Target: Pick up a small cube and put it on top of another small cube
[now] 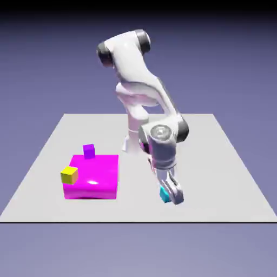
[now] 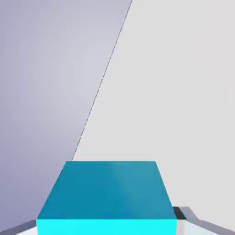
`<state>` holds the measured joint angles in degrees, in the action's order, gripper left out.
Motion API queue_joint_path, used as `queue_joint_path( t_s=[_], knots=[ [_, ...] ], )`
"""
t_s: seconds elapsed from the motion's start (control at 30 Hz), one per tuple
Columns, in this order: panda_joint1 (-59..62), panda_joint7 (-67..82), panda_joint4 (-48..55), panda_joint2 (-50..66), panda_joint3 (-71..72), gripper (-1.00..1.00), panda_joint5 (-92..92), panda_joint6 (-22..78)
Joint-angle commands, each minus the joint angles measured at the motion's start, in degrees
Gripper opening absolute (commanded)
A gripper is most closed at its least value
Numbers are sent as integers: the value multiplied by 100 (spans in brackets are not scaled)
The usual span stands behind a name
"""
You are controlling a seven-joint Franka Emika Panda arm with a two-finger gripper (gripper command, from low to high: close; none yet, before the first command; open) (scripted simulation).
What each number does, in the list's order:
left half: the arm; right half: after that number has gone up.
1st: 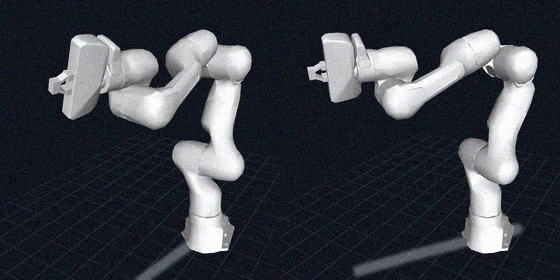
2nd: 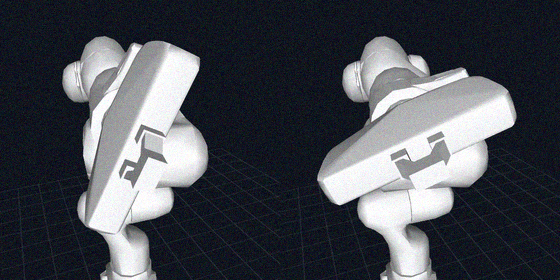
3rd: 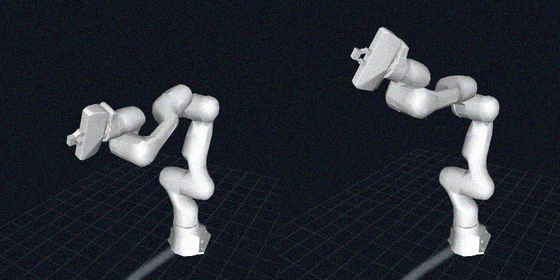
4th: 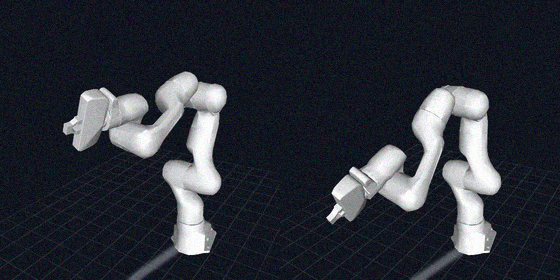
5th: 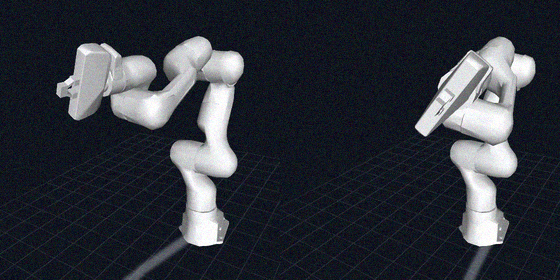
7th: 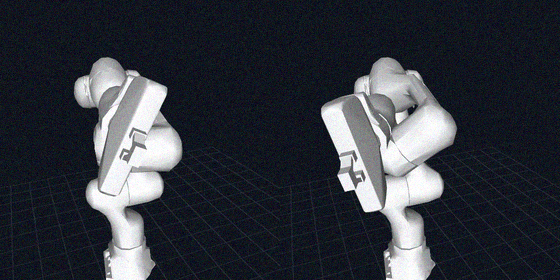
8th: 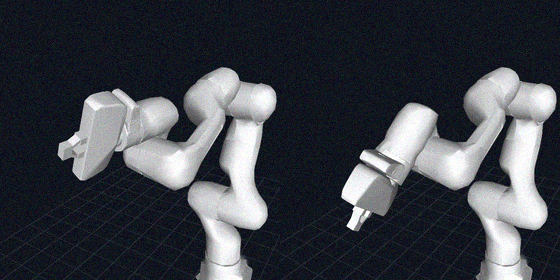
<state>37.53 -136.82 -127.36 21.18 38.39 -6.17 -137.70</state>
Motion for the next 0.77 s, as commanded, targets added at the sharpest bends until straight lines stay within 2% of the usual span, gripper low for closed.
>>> queue_joint_path(
  t_s=[0.0,0.4,0.63,0.67,0.73],
  knots=[
    [184,-170,-116,-208,-114,-100,219,-46],
    [2366,-2197,-1498,-2676,-1464,-100,2815,-667],
    [2176,-2295,-1568,-1601,-1471,-100,2614,-1814],
    [2176,-2295,-1568,-1601,-1471,100,2614,-1814],
    [2212,-2276,-1555,-1809,-1470,100,2653,-1593]
  ],
)
